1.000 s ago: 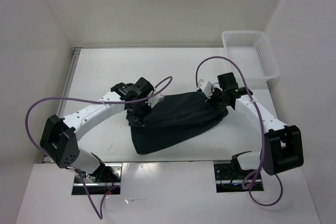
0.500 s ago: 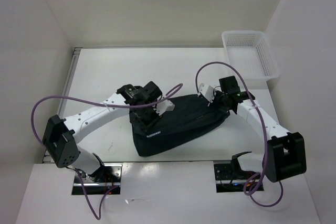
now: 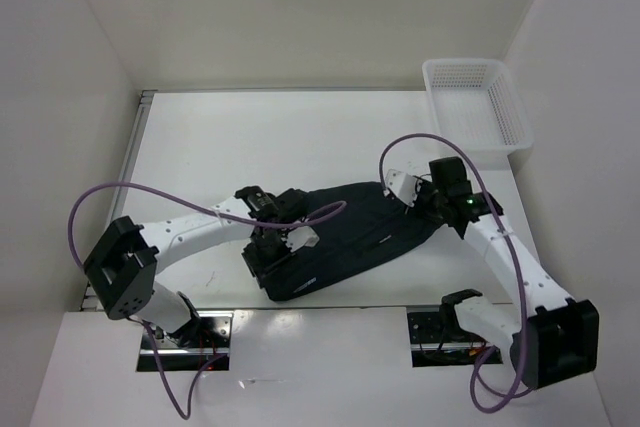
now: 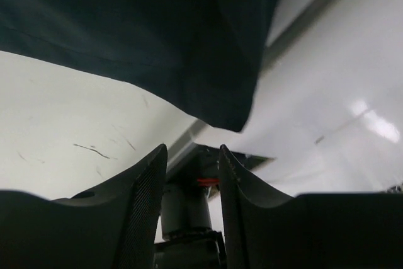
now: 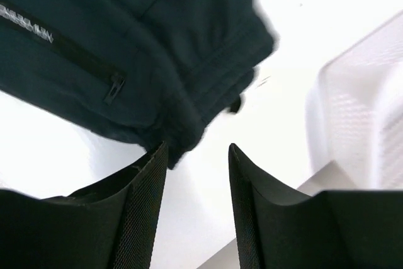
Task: Fold and stack the shorts
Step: Fold the shorts
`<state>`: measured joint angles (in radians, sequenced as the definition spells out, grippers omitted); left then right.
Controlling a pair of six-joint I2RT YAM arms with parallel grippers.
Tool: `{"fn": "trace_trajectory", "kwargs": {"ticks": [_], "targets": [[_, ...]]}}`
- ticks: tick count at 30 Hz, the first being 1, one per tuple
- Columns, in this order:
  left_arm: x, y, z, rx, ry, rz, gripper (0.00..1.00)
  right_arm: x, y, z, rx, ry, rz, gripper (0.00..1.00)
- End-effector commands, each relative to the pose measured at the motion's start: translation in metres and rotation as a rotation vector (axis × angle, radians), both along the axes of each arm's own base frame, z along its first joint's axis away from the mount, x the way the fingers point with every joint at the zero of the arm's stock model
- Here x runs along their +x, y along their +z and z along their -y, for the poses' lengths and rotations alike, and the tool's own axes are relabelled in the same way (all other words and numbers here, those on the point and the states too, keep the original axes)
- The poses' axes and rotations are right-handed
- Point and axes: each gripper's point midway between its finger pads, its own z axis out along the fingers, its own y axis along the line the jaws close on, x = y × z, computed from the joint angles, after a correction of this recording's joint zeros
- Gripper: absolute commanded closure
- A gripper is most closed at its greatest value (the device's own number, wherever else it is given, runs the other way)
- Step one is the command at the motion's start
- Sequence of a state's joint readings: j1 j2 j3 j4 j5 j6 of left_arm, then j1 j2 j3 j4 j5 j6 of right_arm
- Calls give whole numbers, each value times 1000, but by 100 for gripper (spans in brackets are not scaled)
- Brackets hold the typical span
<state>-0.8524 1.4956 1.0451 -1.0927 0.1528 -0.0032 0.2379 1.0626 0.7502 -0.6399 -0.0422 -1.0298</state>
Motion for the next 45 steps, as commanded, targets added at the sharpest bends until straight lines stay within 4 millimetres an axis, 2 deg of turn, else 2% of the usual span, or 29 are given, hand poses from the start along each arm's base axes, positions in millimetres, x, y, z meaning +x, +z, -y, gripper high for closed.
{"fn": "trace_trajectory", "kwargs": {"ticks": [1, 2, 3, 5, 8, 10, 11, 12, 14, 16, 19, 22, 26, 33, 36, 37, 40, 41, 43, 44, 45], "targets": [[47, -2, 2, -33, 64, 181, 54, 8, 73, -26, 152, 58, 159, 51], [54, 1, 6, -58, 82, 194, 54, 8, 81, -30, 180, 58, 174, 51], [62, 3, 13, -87, 95, 202, 54, 7, 81, -33, 198, 62, 168, 51], [63, 12, 27, -145, 92, 186, 52, 10, 86, -41, 230, 81, 186, 53], [68, 10, 40, -169, 89, 157, 49, 25, 69, -54, 270, 66, 135, 53], [69, 10, 49, -186, 87, 129, 49, 38, 42, -58, 260, 37, 34, 43], [57, 20, 54, -218, 83, 63, 47, 42, 39, -59, 253, 34, 8, 40], [50, 25, 56, -233, 81, 24, 46, 42, 22, -58, 218, 55, -42, 32], [36, 29, 57, -250, 82, -47, 37, 38, 19, -56, 187, 91, -57, 21], [24, 13, 46, -201, 89, -95, 35, 33, 4, -48, 139, 91, -94, 15], [14, -5, 34, -133, 98, -148, 33, 31, -10, -46, 119, 81, -143, 15], [10, -15, 30, -96, 103, -183, 32, 32, -20, -44, 107, 75, -159, 15], [7, -16, 37, -107, 108, -229, 32, 28, -27, -36, 53, 80, -191, 15], [-4, -9, 42, -81, 101, -307, 32, 21, -40, -7, -15, 24, -259, 18], [-7, -13, 43, -64, 90, -320, 36, 21, -48, -1, -47, 18, -255, 25], [-8, -14, 43, -64, 92, -333, 44, 20, -51, -1, -49, 18, -268, 27], [-15, -12, 44, -72, 99, -369, 55, 24, -53, -2, -39, 2, -261, 39], [-16, -12, 45, -78, 101, -375, 61, 24, -53, -2, -39, 2, -261, 53], [-19, -12, 45, -82, 104, -393, 73, 26, -52, -3, -31, -9, -251, 66], [-20, -13, 45, -75, 106, -399, 83, 30, -49, -2, -37, -13, -239, 75], [-20, -13, 46, -81, 107, -405, 87, 30, -49, -2, -37, -13, -239, 79]]}}
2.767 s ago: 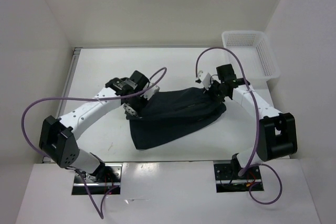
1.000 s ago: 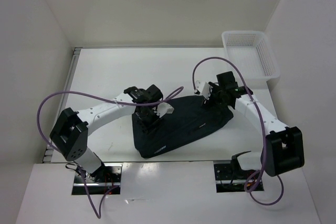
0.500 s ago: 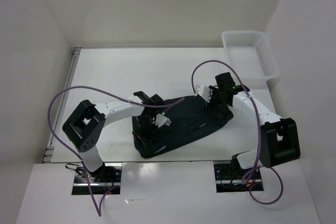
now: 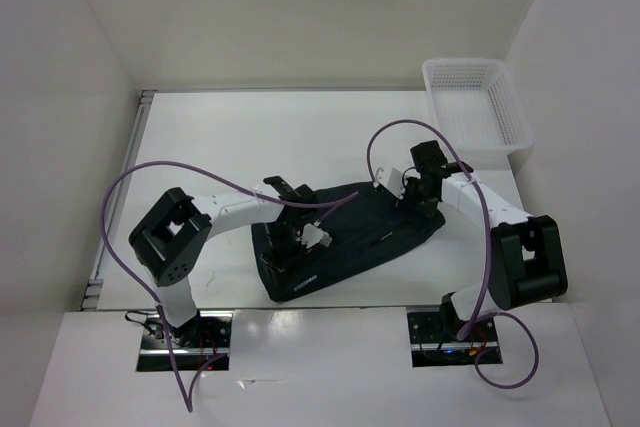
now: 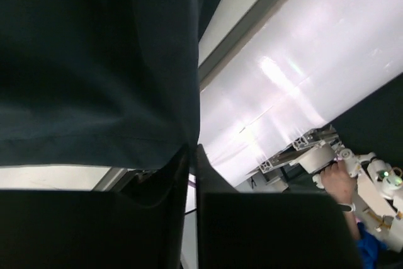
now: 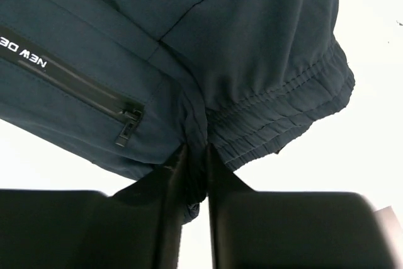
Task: Fold and stack the shorts
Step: Fold the shorts
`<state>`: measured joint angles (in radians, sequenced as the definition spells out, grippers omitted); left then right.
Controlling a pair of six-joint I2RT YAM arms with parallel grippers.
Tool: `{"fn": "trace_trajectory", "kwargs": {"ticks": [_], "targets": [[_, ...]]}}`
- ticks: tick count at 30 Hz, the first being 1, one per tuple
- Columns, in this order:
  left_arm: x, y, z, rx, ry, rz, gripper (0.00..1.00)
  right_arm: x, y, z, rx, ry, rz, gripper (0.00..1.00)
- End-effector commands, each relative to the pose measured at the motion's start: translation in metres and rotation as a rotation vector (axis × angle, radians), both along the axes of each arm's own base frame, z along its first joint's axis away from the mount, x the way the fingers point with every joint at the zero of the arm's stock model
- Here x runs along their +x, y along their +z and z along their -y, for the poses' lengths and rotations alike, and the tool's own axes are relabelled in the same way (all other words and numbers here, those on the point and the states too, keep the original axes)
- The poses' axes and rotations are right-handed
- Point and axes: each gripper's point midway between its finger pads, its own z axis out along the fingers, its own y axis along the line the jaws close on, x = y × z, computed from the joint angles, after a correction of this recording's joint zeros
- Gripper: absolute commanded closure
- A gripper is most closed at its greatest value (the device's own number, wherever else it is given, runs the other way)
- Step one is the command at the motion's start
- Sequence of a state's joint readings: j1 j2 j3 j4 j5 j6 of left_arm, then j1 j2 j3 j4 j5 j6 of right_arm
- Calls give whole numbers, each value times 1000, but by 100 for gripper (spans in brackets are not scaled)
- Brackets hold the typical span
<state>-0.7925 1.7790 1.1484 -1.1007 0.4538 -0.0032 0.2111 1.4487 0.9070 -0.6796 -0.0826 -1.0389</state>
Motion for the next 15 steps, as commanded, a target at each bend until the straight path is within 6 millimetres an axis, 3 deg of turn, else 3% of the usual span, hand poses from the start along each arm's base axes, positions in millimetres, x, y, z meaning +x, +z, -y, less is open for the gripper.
{"fn": "trace_trajectory", "kwargs": {"ticks": [1, 3, 5, 11, 14, 15], "targets": [[-11, 8, 4, -18, 13, -73, 90, 7, 3, 2, -10, -12, 30, 81], [-13, 10, 6, -32, 18, -87, 98, 6, 6, 4, -18, -16, 34, 92], [-11, 9, 8, -39, 17, -80, 100, 7, 11, 4, -15, -16, 44, 100], [4, 1, 1, -11, 10, 3, 100, 21, 39, -6, 42, -28, 108, 100], [36, -3, -5, 26, 25, 128, 100, 31, 52, -13, 77, -26, 140, 100], [64, -4, -18, 74, 62, 214, 100, 40, 60, -17, 99, -31, 164, 100]]}}
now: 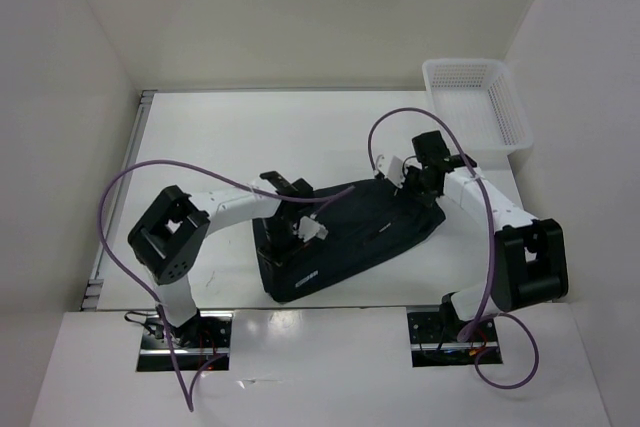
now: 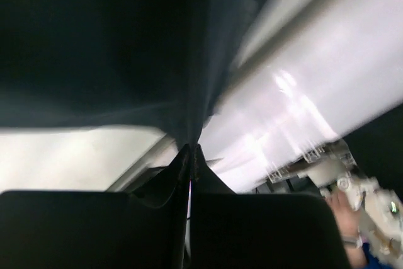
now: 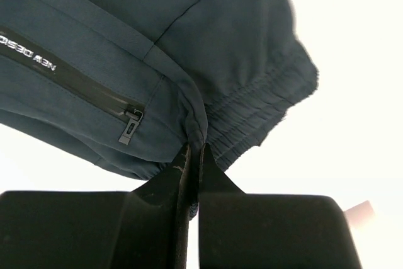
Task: Fold and stack the shorts
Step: Fold the shorts
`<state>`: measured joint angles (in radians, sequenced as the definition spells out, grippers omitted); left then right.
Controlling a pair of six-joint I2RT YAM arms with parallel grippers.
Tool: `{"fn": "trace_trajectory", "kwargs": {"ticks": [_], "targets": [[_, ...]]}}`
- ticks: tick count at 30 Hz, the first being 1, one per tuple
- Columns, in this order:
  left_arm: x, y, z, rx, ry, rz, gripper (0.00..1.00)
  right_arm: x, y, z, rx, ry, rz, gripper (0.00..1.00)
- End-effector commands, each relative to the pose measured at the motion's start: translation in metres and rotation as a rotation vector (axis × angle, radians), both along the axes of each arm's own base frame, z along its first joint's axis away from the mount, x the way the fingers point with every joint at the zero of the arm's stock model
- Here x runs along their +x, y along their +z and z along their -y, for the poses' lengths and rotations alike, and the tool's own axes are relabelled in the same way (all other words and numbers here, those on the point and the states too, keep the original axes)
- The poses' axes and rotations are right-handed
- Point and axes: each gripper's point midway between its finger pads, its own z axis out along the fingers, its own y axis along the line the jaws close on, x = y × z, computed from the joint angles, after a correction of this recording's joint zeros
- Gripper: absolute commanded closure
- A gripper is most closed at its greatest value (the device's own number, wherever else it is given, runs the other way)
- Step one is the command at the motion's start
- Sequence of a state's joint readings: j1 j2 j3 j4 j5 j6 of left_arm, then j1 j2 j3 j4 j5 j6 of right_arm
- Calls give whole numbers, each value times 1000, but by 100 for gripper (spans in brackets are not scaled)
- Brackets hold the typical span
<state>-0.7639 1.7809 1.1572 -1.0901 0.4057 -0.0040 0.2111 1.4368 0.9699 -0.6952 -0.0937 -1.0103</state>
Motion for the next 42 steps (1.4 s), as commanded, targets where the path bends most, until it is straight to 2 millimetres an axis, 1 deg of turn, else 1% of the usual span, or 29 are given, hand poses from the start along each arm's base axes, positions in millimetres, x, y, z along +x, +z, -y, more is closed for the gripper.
{"fn": "trace_trajectory", "kwargs": {"ticks": [1, 2, 3, 4, 5, 7, 8, 9, 12, 13, 15, 16, 17, 18, 20, 21, 22, 23, 25, 26, 28, 29, 31, 32, 35, 37, 39, 40, 42], "targets": [[79, 4, -10, 48, 80, 234, 100, 35, 44, -17, 100, -25, 131, 100], [100, 8, -14, 55, 119, 277, 100, 40, 50, -22, 126, -32, 139, 100], [134, 8, -29, 86, 193, 337, 100, 57, 68, -34, 193, -56, 176, 100], [157, 14, -34, 91, 229, 396, 100, 71, 81, -40, 234, -68, 221, 100], [197, 34, -46, 104, 289, 522, 100, 88, 105, -46, 271, -76, 282, 100], [241, 50, -55, 117, 345, 656, 100, 109, 121, -53, 335, -135, 334, 100], [260, 64, -61, 120, 375, 725, 100, 126, 144, -57, 368, -137, 412, 100], [295, 92, -73, 135, 433, 865, 100, 136, 153, -55, 368, -162, 451, 100], [344, 143, -96, 174, 539, 1099, 100, 166, 184, -48, 386, -237, 607, 100], [355, 164, -95, 157, 564, 1161, 100, 173, 192, -35, 365, -289, 658, 100], [360, 190, -98, 141, 594, 1232, 100, 179, 195, -30, 354, -300, 705, 100], [360, 190, -98, 141, 594, 1232, 100, 180, 195, -23, 343, -319, 711, 100], [359, 202, -98, 126, 603, 1254, 100, 179, 190, -22, 339, -320, 701, 100], [350, 203, -96, 124, 589, 1246, 100, 177, 182, -19, 329, -316, 680, 100], [334, 191, -85, 116, 547, 1207, 100, 166, 171, -20, 307, -271, 656, 100], [316, 173, -85, 138, 513, 1151, 100, 165, 164, -20, 297, -264, 648, 100], [304, 164, -78, 122, 484, 1109, 100, 158, 153, -18, 280, -256, 628, 100], [290, 161, -68, 99, 448, 1088, 100, 156, 151, -15, 250, -241, 632, 100], [254, 139, -56, 88, 368, 959, 100, 153, 146, -7, 226, -236, 627, 100], [228, 130, -41, 54, 305, 874, 100, 149, 142, -2, 222, -224, 615, 100], [194, 120, -28, 24, 238, 762, 100, 144, 140, 2, 215, -207, 593, 100], [167, 116, -19, 6, 185, 682, 100, 140, 132, 4, 204, -188, 565, 100], [137, 109, -12, -7, 135, 572, 100, 120, 123, 0, 173, -80, 515, 100], [113, 103, -8, -11, 95, 493, 100, 112, 121, -5, 183, -37, 502, 100], [84, 97, -2, -14, 37, 404, 100, 87, 121, -8, 166, 58, 507, 100], [77, 95, -2, -8, 34, 362, 100, 69, 118, -7, 150, 90, 479, 100], [78, 97, -1, -14, 35, 368, 100, 57, 105, -5, 117, 127, 414, 100], [78, 97, -1, -14, 35, 368, 100, 44, 94, -3, 106, 136, 347, 100], [75, 99, 7, -41, 29, 348, 100, 33, 87, -1, 94, 150, 308, 100]]}}
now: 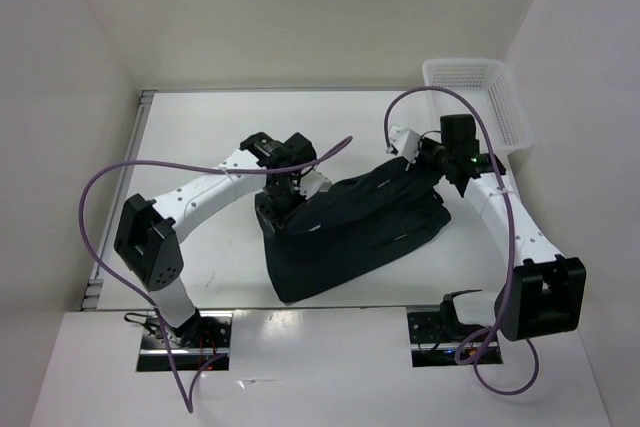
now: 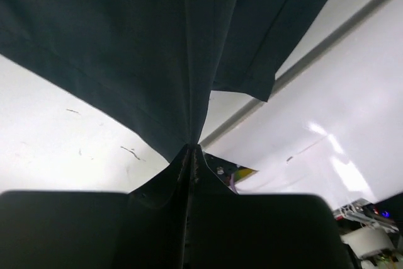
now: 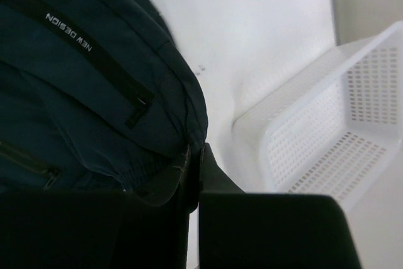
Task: Fold and stack the shorts
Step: Fold the shorts
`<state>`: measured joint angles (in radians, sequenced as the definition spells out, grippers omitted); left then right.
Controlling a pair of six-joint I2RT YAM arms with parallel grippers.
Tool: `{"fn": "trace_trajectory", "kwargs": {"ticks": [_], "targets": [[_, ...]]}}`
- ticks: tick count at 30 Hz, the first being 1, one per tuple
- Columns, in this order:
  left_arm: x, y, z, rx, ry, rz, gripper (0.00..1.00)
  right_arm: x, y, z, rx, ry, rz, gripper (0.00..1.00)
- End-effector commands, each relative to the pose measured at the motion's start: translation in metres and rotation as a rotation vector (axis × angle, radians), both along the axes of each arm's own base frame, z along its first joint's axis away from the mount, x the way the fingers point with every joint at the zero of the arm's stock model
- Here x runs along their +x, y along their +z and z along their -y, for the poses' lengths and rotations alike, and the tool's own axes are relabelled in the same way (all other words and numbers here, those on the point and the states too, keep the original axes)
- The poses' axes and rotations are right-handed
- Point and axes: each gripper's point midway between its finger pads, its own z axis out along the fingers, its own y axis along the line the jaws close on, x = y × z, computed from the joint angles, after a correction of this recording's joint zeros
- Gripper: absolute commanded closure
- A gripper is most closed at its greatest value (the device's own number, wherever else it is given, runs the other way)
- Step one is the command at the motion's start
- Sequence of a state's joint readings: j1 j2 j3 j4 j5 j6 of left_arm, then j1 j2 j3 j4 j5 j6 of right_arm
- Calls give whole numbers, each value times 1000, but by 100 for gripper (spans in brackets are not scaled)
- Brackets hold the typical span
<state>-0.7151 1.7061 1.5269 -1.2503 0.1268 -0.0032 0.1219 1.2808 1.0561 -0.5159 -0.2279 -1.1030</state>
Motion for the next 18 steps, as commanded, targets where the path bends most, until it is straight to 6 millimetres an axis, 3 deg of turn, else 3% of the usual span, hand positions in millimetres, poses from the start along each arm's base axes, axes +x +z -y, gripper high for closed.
{"fn": "trace_trajectory", "kwargs": {"ticks": [1, 7, 8, 12, 14, 18], "targets": [[-15, 18, 9, -77, -14, -52, 100, -33, -23, 2, -73, 101, -113, 100], [-56, 17, 39, -176, -92, -211, 100, -72, -45, 16, -228, 207, -193, 100], [-58, 10, 37, -155, -88, -235, 100, -80, -55, 19, -252, 220, -220, 100], [-104, -32, 19, 8, -166, -353, 99, -99, -66, 26, -317, 273, -224, 100], [-108, -40, 19, 12, -180, -354, 99, -102, -68, 30, -352, 284, -190, 100], [-101, -55, 22, 23, -193, -321, 96, -109, -82, 34, -390, 291, -156, 87]]}}
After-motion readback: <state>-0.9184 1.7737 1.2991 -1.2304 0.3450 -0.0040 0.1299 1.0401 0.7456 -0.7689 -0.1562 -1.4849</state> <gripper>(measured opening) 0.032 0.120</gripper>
